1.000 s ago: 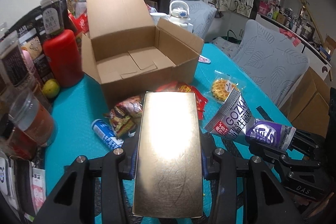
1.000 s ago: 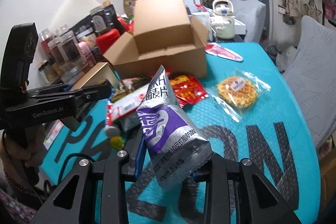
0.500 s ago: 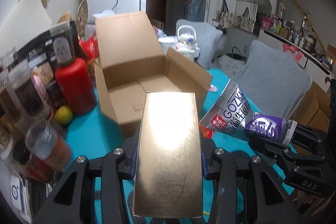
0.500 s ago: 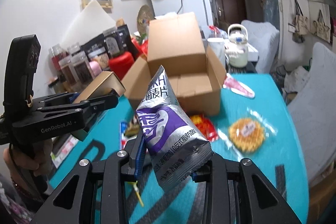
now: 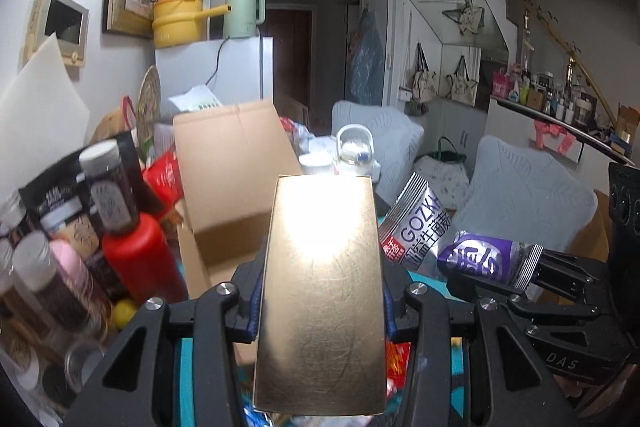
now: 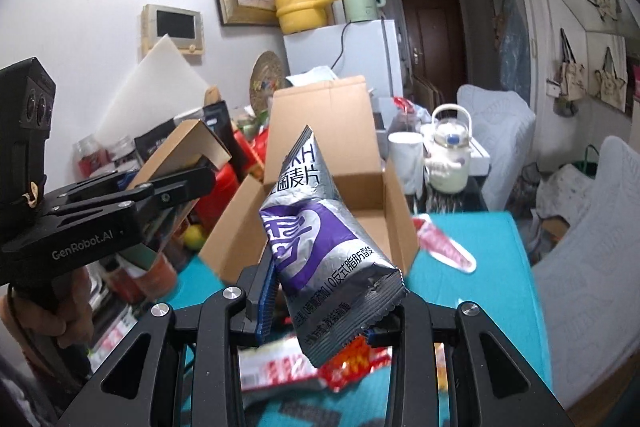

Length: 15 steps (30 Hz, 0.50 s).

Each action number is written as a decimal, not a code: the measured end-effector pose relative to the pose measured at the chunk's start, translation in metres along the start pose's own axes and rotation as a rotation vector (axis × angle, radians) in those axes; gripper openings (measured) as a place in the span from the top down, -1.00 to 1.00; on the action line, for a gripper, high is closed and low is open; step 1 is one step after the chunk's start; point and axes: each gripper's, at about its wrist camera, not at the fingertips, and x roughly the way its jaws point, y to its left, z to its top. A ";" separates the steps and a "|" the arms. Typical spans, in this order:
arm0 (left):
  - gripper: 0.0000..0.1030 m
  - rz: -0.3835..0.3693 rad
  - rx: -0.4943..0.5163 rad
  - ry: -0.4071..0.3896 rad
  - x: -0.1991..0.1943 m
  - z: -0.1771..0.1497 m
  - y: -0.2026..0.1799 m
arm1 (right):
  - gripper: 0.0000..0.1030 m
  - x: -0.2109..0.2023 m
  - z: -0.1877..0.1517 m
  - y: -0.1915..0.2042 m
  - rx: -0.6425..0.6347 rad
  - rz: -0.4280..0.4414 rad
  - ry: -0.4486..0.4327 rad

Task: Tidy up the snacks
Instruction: 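Carry the gold box and purple bag with both grippers over the cardboard box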

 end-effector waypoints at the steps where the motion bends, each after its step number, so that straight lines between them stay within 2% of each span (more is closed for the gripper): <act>1: 0.16 0.000 -0.002 -0.006 0.005 0.004 0.002 | 0.37 0.006 0.005 -0.002 -0.003 -0.002 0.000; 15: 0.16 0.027 -0.035 -0.029 0.081 0.044 0.029 | 0.37 0.070 0.056 -0.028 -0.008 -0.024 -0.028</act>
